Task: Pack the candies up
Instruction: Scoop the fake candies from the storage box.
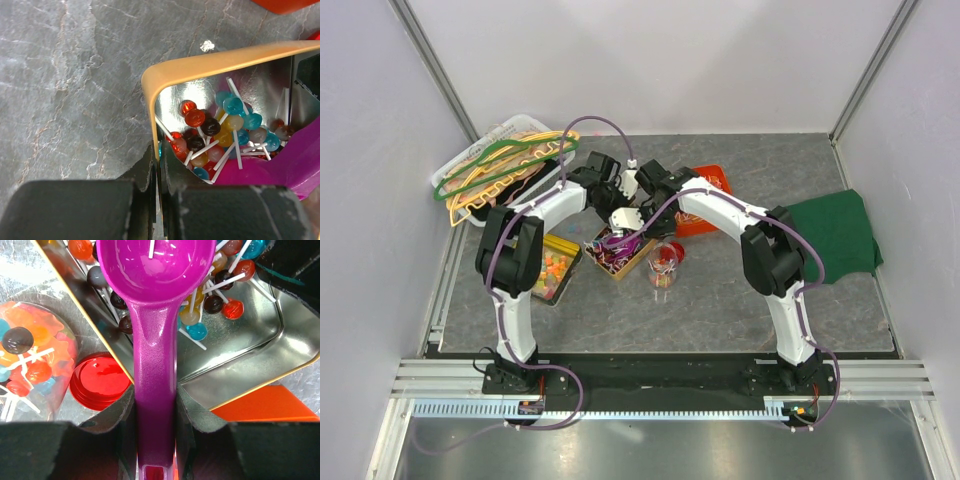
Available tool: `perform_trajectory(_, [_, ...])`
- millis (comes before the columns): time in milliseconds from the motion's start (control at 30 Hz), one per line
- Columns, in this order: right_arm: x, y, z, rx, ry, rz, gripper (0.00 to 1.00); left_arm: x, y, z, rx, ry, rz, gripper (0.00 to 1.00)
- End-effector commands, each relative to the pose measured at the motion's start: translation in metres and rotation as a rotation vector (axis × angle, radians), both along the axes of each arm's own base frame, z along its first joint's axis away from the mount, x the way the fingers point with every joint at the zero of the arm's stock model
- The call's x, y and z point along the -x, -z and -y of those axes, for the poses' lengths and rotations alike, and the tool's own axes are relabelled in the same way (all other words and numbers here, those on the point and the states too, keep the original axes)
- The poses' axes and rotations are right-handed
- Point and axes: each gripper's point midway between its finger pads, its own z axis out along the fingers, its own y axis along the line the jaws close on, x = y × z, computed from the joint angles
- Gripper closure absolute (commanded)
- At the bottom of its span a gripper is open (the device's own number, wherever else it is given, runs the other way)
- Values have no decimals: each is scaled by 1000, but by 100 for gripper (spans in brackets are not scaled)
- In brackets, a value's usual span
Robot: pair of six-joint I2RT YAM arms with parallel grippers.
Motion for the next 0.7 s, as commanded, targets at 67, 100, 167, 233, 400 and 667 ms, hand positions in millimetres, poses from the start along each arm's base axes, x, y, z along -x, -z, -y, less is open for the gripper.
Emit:
perform_trajectory(67, [-52,-11,7,46,38,185,100,46,-3,27,72,226,-155,98])
perform_trajectory(100, [-53,-12,7,46,39,189,100,44,-4,30,75,241,-150,98])
perform_trajectory(167, [-54,-11,5,47,35,193,100,45,-3,32,72,253,-156,98])
perform_trajectory(233, [-56,-11,4,51,34,200,100,43,-4,35,76,259,-160,98])
perform_trajectory(400, [-59,-13,0,32,32,207,100,52,-3,43,80,313,-169,98])
perform_trajectory(667, [-57,-15,-8,12,5,205,100,70,9,49,18,410,-163,98])
